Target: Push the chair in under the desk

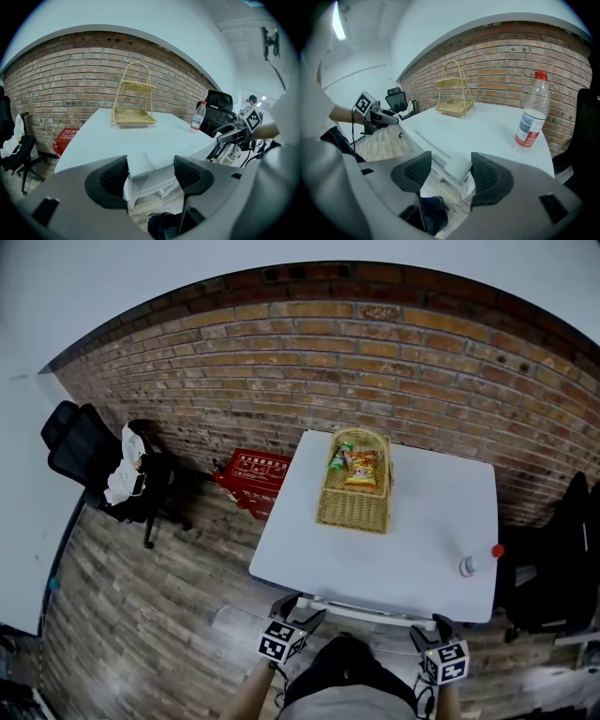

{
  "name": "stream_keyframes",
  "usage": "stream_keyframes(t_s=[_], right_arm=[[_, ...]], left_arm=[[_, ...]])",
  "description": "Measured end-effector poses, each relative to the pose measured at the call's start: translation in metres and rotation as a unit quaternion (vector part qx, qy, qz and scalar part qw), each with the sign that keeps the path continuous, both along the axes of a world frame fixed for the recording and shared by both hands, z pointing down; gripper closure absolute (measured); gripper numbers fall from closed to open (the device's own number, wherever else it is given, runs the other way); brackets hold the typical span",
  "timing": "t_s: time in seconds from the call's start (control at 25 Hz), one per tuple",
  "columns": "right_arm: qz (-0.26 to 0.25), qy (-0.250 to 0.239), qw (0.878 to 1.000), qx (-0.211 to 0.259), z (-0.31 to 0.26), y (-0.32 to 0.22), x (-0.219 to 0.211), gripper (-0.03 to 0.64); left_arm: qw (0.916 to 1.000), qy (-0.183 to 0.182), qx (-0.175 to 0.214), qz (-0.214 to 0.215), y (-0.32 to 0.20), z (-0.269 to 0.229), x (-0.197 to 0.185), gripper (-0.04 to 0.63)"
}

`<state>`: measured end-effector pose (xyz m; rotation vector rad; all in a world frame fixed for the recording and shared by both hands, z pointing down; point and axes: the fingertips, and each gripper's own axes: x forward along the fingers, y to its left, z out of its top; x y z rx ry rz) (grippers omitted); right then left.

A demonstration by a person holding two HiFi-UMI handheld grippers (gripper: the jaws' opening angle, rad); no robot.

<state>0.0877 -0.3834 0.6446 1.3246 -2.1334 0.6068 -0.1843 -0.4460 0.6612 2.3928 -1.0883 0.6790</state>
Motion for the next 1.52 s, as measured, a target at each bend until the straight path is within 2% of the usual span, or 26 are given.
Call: stream_keyframes(t_s=[0.24, 0.36, 0.56, 0.72, 0.76, 0.84, 0.88, 0.96, 1.12, 1.24, 1.52], right_arm=[[-0.003, 0.003, 1.0, -0.006, 0.002, 0.003, -0.001, 0.344], [0.002, 0.022, 1.0, 0.001, -0.001, 0.004, 0.0, 0.344], [0.008, 0.043, 0.999, 0.031, -0.027, 0.008, 0.007, 0.344], [0.007, 0.029, 0.997, 0.078, -0.077, -0.002, 0.0, 0.348], [0.018, 0.02, 0.995, 0.1, -0.085, -0.007, 0.001, 0.374], [0.049, 0.013, 0.987, 0.149, -0.095, -0.019, 0.003, 0.487], [0.059, 0.015, 0.984, 0.166, -0.101, -0.024, 0.002, 0.548], [0.064, 0.017, 0.98, 0.187, -0.112, -0.032, -0.007, 0.588], [0.076, 0.0, 0.97, 0.231, -0.132, -0.04, -0.023, 0.598], [0.088, -0.02, 0.965, 0.245, -0.14, -0.042, -0.029, 0.6], [0.098, -0.051, 0.963, 0.247, -0.143, -0.039, -0.035, 0.601]], left_arm=[[1.0, -0.003, 0.002, 0.0, 0.002, -0.001, 0.0, 0.284], [1.0, -0.002, 0.005, -0.004, 0.004, -0.004, -0.002, 0.284], [0.9952, 0.058, 0.046, -0.064, -0.008, -0.044, -0.015, 0.285], [0.9913, 0.085, 0.083, -0.056, -0.013, -0.084, -0.001, 0.287], [0.9902, 0.092, 0.091, -0.052, -0.014, -0.092, 0.005, 0.287], [0.9875, 0.105, 0.109, -0.043, -0.016, -0.109, 0.02, 0.295], [0.9858, 0.11, 0.121, -0.041, -0.017, -0.117, 0.028, 0.313], [0.9807, 0.12, 0.149, -0.042, -0.019, -0.136, 0.042, 0.379], [0.9709, 0.133, 0.19, -0.059, -0.018, -0.159, 0.059, 0.546], [0.97, 0.137, 0.191, -0.061, -0.014, -0.162, 0.067, 0.557], [0.9688, 0.154, 0.178, -0.077, -0.005, -0.163, 0.079, 0.56]])
